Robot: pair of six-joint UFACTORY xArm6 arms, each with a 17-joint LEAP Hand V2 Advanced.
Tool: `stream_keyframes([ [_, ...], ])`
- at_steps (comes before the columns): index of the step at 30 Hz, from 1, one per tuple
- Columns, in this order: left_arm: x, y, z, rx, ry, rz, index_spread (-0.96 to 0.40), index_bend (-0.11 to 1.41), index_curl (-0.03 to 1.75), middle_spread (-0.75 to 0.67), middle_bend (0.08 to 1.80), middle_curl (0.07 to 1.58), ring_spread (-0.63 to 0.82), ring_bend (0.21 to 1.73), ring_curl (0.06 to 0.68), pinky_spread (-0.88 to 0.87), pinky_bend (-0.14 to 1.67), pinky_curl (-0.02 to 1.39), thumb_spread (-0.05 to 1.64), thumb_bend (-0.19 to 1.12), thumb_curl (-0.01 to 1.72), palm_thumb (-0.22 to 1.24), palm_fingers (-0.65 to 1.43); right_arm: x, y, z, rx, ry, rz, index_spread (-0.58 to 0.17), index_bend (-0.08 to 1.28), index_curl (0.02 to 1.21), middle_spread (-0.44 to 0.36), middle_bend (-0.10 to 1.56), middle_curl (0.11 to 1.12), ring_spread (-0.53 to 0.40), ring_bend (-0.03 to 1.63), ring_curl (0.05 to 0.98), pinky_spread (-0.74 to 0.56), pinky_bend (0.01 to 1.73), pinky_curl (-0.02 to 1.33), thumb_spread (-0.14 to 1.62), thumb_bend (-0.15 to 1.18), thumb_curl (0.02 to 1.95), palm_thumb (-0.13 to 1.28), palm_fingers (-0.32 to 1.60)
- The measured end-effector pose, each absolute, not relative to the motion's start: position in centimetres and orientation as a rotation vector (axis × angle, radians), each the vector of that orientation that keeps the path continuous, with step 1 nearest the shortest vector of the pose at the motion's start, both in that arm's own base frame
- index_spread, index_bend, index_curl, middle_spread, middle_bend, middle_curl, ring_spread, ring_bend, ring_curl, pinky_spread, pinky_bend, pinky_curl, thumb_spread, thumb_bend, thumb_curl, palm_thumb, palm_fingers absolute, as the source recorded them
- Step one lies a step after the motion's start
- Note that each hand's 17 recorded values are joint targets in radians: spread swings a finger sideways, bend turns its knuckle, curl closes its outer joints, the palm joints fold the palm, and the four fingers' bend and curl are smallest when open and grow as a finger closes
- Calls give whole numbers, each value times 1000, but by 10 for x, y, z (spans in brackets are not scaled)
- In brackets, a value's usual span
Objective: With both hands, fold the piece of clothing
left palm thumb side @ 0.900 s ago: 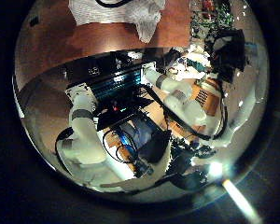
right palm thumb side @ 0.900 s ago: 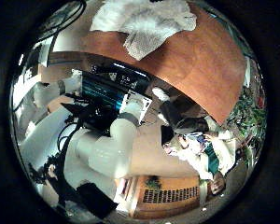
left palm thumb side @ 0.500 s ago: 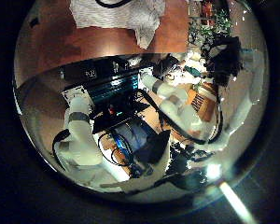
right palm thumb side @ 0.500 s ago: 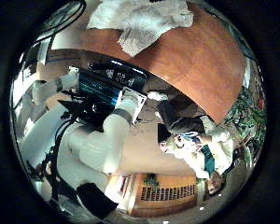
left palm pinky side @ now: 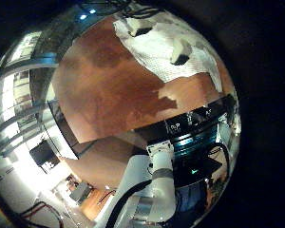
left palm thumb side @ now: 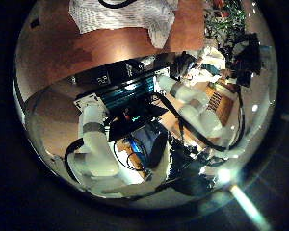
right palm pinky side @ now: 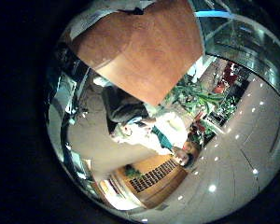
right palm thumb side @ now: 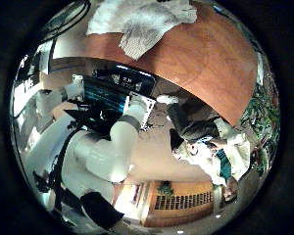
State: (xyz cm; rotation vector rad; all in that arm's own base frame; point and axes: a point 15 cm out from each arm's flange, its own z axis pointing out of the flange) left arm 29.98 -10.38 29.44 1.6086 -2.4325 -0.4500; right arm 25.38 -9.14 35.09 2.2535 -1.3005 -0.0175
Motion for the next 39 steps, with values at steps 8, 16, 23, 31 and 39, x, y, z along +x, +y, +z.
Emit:
stream_keyframes([
  [8,322,-108,213,1602,-2614,-343,35,155,277,352,187,334,425,717,217,451,423,338,978,-25,299,121,0,261,-76,344,2265,-1374,-101,-322,134,200,48,221,347,139,559,262,301,607,307,999,-40,213,-31,-4],
  [16,329,-109,165,1577,-2714,-270,23,138,265,351,192,330,433,724,219,449,447,341,953,-24,309,161,-19,264,-68,340,2255,-1469,-187,-316,136,205,48,227,348,130,574,261,304,608,302,1008,-39,212,-30,2],
  [23,338,-108,143,1558,-2698,-324,21,152,264,349,189,328,433,711,216,446,453,339,964,-11,317,232,-14,260,-68,340,2229,-1493,-206,-315,135,208,48,233,349,129,584,262,310,616,301,1022,-34,212,-21,9],
  [31,360,-110,128,1566,-2670,-353,31,167,279,341,195,326,445,690,210,440,441,332,1025,-16,334,370,7,255,-71,340,2208,-1511,-222,-315,137,212,48,239,350,123,588,262,312,616,297,1042,-29,217,-13,11],
  [39,364,-109,132,1567,-2626,-435,-9,240,343,43,451,418,238,652,187,302,269,278,1058,12,376,572,371,252,-72,342,2199,-1517,-229,-315,141,216,42,239,349,123,593,263,313,618,294,1055,-25,225,-6,12],
])
